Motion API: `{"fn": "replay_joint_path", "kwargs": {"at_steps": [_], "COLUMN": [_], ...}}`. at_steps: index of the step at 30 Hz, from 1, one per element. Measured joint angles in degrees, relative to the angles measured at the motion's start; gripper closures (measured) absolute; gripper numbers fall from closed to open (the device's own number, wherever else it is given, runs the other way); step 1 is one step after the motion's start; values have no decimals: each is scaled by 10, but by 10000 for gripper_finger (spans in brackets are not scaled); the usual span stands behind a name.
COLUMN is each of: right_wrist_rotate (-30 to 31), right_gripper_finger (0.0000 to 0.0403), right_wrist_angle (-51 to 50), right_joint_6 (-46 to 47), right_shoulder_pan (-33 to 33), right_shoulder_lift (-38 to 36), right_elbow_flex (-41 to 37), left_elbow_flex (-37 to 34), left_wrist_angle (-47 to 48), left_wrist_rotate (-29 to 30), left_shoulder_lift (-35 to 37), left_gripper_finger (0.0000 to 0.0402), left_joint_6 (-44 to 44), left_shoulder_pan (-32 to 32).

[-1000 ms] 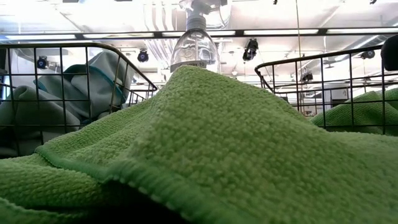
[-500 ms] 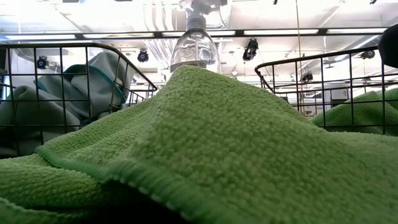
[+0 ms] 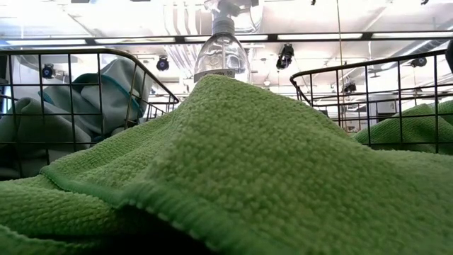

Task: Sort microfiber towel by color & place in baskets
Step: Put the blue microfiber towel into the left wire basket

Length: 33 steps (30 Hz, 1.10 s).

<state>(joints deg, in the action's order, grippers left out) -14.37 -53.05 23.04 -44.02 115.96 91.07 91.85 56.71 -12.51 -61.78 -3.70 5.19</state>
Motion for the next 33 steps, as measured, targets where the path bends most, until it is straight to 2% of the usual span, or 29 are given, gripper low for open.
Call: {"fn": "replay_joint_path", "kwargs": {"at_steps": [5,33], "right_wrist_rotate": [-41,-36], "right_gripper_finger": [310,313], "right_wrist_angle": [3,36], "right_joint_6": [31,18], "right_shoulder_pan": [0,1], "right_shoulder_lift": [0,-1], "right_elbow_flex": [0,-53], "left_elbow_flex": [0,0], "left_wrist_angle": [0,5], "left_wrist_rotate": [0,0], "left_shoulder_lift": [0,0], "left_gripper_finger": [274,274], "left_joint_6": [0,-3], "left_shoulder_pan": [0,0]}}
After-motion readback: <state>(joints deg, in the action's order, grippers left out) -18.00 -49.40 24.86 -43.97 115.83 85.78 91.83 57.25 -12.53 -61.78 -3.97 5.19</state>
